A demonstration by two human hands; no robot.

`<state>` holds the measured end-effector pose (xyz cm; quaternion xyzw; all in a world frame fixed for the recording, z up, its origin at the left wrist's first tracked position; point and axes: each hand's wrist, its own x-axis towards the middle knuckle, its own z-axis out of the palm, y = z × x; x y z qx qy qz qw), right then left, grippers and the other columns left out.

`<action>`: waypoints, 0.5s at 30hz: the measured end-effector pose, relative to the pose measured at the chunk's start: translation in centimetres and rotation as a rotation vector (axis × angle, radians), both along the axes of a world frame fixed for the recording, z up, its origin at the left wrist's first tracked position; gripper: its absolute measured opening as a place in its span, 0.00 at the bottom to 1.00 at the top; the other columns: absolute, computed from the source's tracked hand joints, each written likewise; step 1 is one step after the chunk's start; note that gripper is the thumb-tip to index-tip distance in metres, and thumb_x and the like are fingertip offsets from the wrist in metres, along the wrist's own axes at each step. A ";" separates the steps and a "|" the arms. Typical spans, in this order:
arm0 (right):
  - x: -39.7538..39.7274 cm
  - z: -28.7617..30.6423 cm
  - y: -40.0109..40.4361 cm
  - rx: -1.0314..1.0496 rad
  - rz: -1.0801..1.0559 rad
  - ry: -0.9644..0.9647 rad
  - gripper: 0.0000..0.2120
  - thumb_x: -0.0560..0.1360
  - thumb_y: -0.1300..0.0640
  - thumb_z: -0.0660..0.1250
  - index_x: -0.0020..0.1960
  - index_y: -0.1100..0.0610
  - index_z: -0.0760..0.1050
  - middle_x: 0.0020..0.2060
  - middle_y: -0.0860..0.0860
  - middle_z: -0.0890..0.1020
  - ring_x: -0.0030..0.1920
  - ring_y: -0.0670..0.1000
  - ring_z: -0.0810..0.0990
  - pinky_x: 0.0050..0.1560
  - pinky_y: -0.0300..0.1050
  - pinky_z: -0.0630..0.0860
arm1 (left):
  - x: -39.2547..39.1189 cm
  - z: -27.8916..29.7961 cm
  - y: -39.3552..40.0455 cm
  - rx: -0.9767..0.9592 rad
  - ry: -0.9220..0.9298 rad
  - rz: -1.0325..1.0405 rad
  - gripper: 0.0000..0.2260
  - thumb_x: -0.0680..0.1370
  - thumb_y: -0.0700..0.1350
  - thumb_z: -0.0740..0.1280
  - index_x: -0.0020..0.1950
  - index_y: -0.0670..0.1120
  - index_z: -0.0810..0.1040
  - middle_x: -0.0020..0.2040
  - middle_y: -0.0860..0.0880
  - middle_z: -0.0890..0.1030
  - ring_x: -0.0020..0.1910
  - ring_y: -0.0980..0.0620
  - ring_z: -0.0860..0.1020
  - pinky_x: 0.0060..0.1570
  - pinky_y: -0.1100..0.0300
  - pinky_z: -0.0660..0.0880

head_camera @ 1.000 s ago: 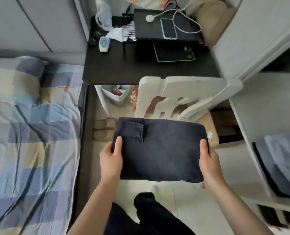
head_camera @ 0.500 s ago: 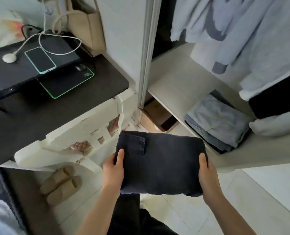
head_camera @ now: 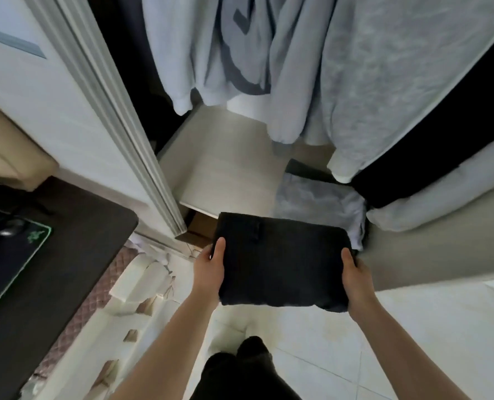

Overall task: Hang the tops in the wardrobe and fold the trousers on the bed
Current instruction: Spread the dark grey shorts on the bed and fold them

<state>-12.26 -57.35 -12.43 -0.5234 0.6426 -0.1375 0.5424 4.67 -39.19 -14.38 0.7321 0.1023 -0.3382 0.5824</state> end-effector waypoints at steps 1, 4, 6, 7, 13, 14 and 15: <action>1.1 -0.2 -1.6 0.022 -0.046 -0.018 0.23 0.81 0.45 0.56 0.71 0.57 0.68 0.66 0.55 0.73 0.62 0.58 0.73 0.55 0.48 0.70 | 1.2 0.0 -1.8 -0.003 -0.022 -0.027 0.11 0.81 0.55 0.61 0.47 0.51 0.78 0.46 0.50 0.81 0.46 0.50 0.79 0.40 0.58 0.75; 4.7 -1.2 -6.4 0.073 -0.193 -0.115 0.24 0.80 0.46 0.60 0.73 0.56 0.65 0.68 0.54 0.71 0.65 0.59 0.72 0.59 0.51 0.72 | 4.6 -0.7 -7.1 -0.020 -0.072 -0.067 0.12 0.81 0.56 0.61 0.45 0.50 0.78 0.47 0.48 0.80 0.49 0.45 0.79 0.51 0.48 0.78; 6.4 -1.5 -9.5 -0.019 -0.207 -0.104 0.24 0.80 0.49 0.60 0.73 0.59 0.65 0.70 0.55 0.70 0.66 0.57 0.72 0.63 0.48 0.70 | 6.3 -1.3 -10.4 -0.031 -0.069 -0.069 0.15 0.81 0.58 0.59 0.50 0.49 0.78 0.48 0.48 0.80 0.51 0.45 0.78 0.55 0.46 0.77; 6.8 -1.4 -10.7 -0.045 -0.211 -0.082 0.24 0.80 0.51 0.61 0.72 0.61 0.65 0.69 0.57 0.71 0.66 0.57 0.72 0.64 0.47 0.70 | 6.8 -1.4 -11.7 -0.047 -0.069 -0.075 0.16 0.82 0.58 0.58 0.52 0.47 0.78 0.48 0.48 0.80 0.50 0.45 0.78 0.54 0.47 0.77; 5.0 -2.0 -15.6 -0.294 -0.040 0.243 0.21 0.81 0.61 0.58 0.72 0.68 0.61 0.69 0.64 0.68 0.70 0.61 0.66 0.66 0.45 0.60 | 7.7 -3.4 -18.6 -0.172 -0.070 -0.219 0.16 0.81 0.57 0.59 0.55 0.45 0.77 0.54 0.42 0.80 0.53 0.45 0.78 0.56 0.47 0.76; 5.0 -2.4 -15.8 -0.291 0.022 0.297 0.21 0.82 0.59 0.57 0.72 0.67 0.61 0.70 0.64 0.67 0.70 0.61 0.65 0.66 0.46 0.59 | 7.9 -4.1 -19.2 -0.112 -0.096 -0.279 0.15 0.82 0.55 0.60 0.59 0.45 0.76 0.57 0.43 0.79 0.54 0.45 0.77 0.58 0.48 0.75; 5.3 -2.9 -16.1 -0.276 0.063 0.358 0.21 0.82 0.57 0.56 0.72 0.66 0.63 0.70 0.63 0.68 0.70 0.61 0.65 0.67 0.48 0.58 | 8.1 -5.0 -20.1 -0.050 -0.108 -0.350 0.16 0.82 0.53 0.61 0.64 0.45 0.73 0.59 0.44 0.78 0.54 0.46 0.76 0.57 0.50 0.75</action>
